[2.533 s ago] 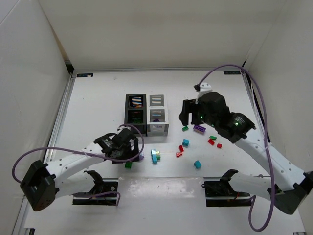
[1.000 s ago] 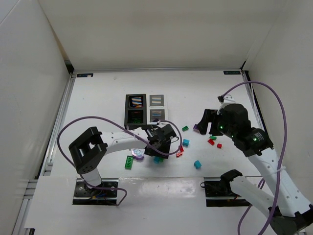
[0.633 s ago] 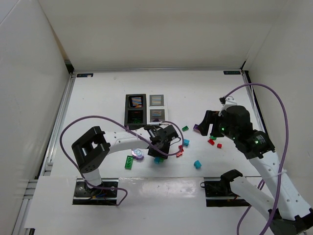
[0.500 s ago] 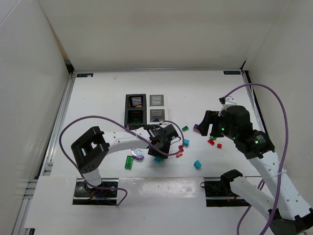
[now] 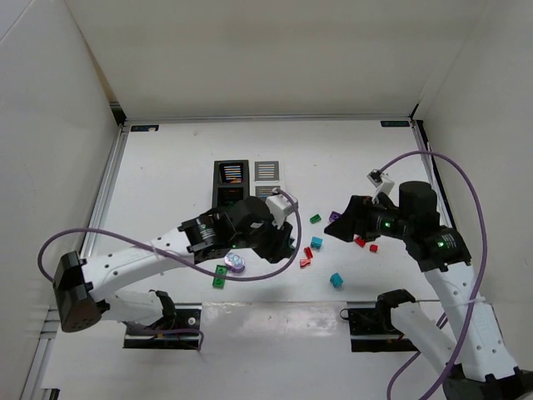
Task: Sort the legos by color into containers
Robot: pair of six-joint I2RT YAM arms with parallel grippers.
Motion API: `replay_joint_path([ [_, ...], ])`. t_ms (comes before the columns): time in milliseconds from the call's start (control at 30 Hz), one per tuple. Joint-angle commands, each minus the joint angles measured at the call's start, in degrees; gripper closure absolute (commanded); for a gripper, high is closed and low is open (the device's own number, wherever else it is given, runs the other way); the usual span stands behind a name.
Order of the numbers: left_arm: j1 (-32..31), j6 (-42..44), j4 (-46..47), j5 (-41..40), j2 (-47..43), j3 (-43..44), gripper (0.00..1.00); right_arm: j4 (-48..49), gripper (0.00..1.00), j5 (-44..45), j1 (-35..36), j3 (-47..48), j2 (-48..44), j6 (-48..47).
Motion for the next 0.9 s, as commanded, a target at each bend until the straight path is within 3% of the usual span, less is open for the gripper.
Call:
replay_joint_path([
  [0,-0.25,11.88,3.46,9.36,-3.58,-0.62,0.48,3.81,0.16,-17.18,-1.94,-1.44,0.50,1.63],
  [100,-0.26,14.79,1.97,10.96,-4.02,0.43,0.48,4.88,0.14,-19.21,-0.10,-1.44,0.76,3.57],
  [433,-2.01,19.01,-0.76,12.72,-4.28,4.21,0.48,7.78,0.11,-0.68,18.96,1.10,5.85,10.69],
  [867,-4.65,20.42,-1.20,8.94,-4.55,5.71,0.48,14.11,0.13,1.62,20.91,0.32,9.81,16.40],
])
